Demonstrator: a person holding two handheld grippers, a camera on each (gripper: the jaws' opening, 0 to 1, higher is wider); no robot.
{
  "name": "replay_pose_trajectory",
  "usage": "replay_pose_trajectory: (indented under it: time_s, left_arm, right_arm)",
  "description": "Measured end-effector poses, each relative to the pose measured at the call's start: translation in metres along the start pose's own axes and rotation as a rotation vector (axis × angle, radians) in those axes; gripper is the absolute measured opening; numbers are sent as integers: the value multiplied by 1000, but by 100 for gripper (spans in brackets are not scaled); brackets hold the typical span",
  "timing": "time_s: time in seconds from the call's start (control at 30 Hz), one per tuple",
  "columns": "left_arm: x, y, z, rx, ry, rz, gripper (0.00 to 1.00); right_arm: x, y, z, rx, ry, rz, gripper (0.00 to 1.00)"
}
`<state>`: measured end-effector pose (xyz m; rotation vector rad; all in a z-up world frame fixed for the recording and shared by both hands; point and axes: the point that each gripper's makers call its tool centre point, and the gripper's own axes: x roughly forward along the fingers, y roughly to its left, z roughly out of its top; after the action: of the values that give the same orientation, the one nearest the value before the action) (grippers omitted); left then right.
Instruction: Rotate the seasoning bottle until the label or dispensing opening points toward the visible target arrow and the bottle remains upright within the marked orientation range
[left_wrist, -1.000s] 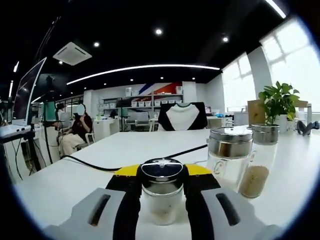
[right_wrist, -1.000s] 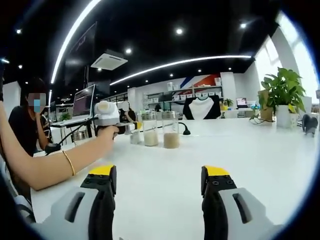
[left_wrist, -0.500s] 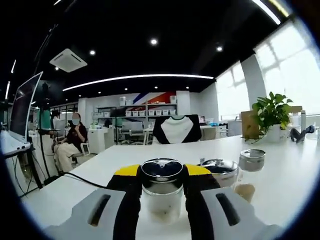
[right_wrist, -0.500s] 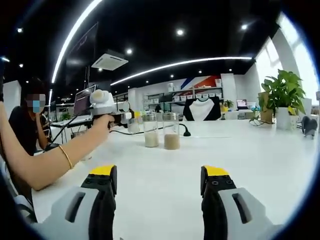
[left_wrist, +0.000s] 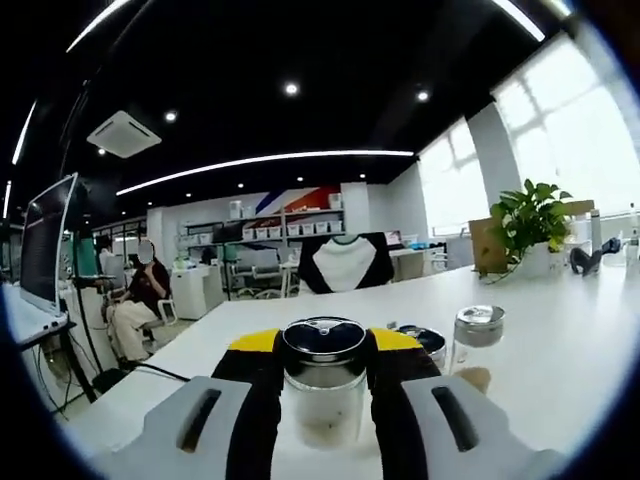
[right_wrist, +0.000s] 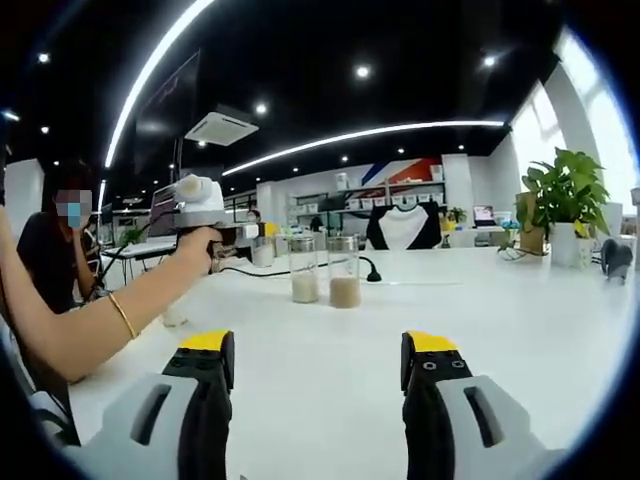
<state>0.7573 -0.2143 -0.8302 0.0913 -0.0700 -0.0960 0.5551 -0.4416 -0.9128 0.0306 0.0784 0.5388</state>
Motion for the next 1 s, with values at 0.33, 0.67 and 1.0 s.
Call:
replay_pose_trajectory:
  time_s: [0.33, 0.67, 1.0]
  left_arm:
    - [-35, -26, 29, -56, -51, -155, 33]
    - [-68, -59, 36, -84, -63, -309, 33]
    - [-88, -92, 13, 0, -22, -450, 33]
  right_arm:
    - [-9, 5, 0, 4, -13, 13, 67]
    - [-17, 10, 1, 23, -30, 20, 67]
    - [-19, 14, 1, 20, -29, 26, 67]
